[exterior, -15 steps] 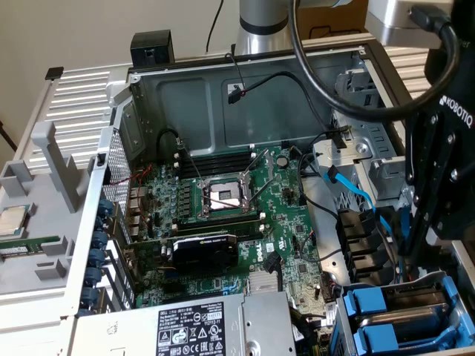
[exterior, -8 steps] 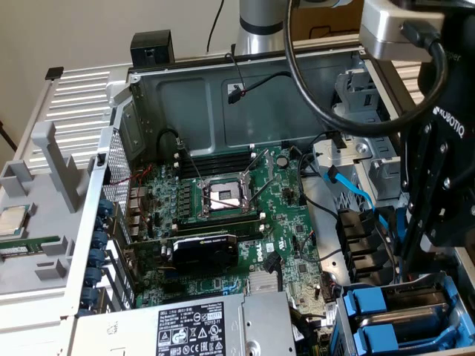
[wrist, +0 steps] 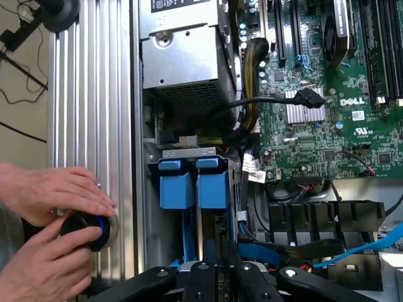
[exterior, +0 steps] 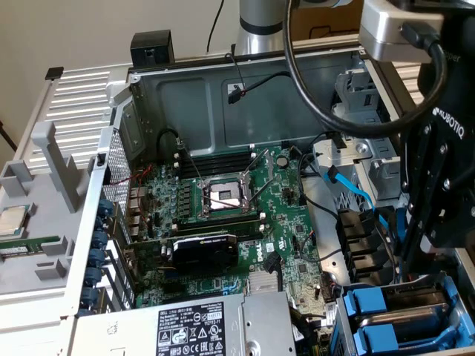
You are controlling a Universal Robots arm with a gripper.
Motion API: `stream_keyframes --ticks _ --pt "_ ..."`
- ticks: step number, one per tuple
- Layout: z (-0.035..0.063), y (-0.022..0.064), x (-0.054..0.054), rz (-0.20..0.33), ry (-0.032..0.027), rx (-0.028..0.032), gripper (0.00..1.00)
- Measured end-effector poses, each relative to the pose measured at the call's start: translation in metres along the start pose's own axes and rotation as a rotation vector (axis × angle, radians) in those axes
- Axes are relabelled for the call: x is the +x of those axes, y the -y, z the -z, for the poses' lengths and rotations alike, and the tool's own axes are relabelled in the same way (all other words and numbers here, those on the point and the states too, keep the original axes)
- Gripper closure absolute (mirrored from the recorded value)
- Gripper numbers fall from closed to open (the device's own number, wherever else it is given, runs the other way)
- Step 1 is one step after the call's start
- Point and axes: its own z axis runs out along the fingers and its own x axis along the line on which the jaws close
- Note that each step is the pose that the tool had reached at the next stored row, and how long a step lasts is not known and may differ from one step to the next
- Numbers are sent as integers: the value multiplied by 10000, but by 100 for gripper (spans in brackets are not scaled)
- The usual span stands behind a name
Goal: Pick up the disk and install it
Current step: 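Insert the second disk wire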
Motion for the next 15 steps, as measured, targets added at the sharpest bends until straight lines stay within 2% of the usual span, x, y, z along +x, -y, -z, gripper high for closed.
stream_keyframes --ticks 1,4,7,9,11,15 --pt "0 1 7 0 34 -4 83" --pt "-7 3 35 12 203 -16 83" --pt "-23 7 69 38 468 -30 83" --pt "-32 9 86 44 571 -31 83" --pt "-40 11 97 40 613 -34 83" --pt "-58 12 94 36 622 -32 83"
